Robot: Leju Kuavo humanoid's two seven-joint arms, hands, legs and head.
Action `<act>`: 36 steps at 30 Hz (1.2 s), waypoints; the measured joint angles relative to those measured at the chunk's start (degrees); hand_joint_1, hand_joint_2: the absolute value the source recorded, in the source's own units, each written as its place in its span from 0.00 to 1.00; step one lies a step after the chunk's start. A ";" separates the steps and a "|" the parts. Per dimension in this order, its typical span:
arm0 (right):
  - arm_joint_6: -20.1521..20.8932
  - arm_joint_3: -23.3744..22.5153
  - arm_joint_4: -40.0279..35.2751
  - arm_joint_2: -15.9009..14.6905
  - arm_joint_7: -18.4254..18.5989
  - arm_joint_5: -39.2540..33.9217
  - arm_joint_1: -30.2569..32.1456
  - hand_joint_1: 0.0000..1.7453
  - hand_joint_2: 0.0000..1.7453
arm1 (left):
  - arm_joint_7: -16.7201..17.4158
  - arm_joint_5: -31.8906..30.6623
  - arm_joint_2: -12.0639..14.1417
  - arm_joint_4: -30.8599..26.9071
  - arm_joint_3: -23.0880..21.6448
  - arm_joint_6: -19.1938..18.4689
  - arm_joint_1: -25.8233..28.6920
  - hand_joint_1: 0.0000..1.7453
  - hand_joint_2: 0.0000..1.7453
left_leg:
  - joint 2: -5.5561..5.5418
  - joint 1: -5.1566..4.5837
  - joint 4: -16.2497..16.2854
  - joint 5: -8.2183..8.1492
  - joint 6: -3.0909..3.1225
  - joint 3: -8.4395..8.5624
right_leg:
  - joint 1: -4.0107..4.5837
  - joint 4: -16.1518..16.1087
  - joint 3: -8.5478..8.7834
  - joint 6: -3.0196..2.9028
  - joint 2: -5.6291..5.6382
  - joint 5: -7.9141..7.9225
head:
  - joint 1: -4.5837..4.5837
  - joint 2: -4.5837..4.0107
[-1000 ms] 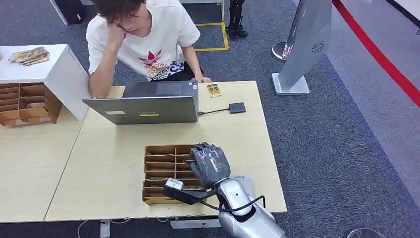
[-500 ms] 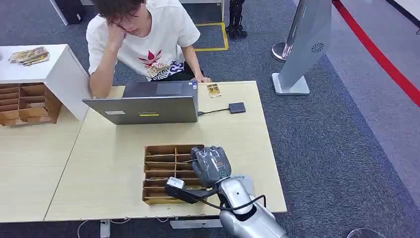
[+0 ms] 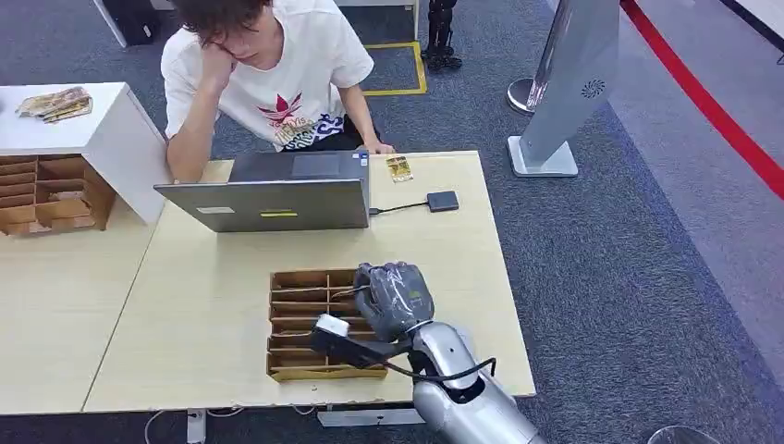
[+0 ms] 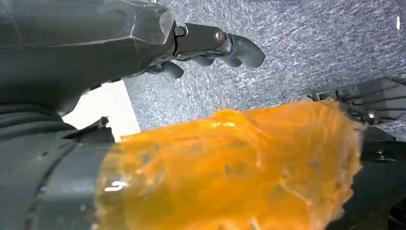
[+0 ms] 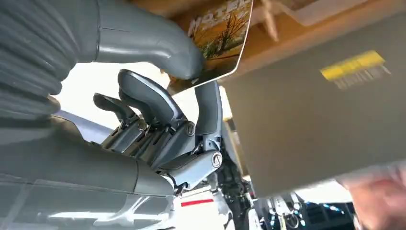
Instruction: Pass the card to the sensor for recognition and then transmit it.
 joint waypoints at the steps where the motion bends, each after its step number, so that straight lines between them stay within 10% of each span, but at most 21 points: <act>1: 0.43 -0.35 -1.32 -0.17 -0.09 -0.43 0.00 1.00 1.00 | -0.04 0.04 0.07 0.00 0.00 0.02 0.10 0.00 0.00 | 0.00 0.00 0.00 0.00 0.00 0.00 | 0.00 0.00 0.00 0.00 0.01 0.00 | 0.00 0.00; 19: 16.44 -11.05 -27.45 -5.31 -12.13 -46.17 5.14 1.00 1.00 | -1.99 1.07 0.42 0.00 2.30 0.33 0.49 0.00 0.00 | 0.00 -0.01 0.00 -0.01 0.00 -0.01 | 0.00 0.00 -0.02 0.00 -0.01 0.00 | 0.00 0.00; 36: 18.42 -11.67 -27.42 -5.13 -10.20 -47.01 0.83 1.00 1.00 | -1.11 -0.74 0.39 0.00 2.43 -0.02 -0.07 0.00 0.00 | 0.01 0.00 0.00 0.03 -0.03 -0.02 | 0.00 0.02 0.00 -0.03 0.00 0.03 | 0.00 0.00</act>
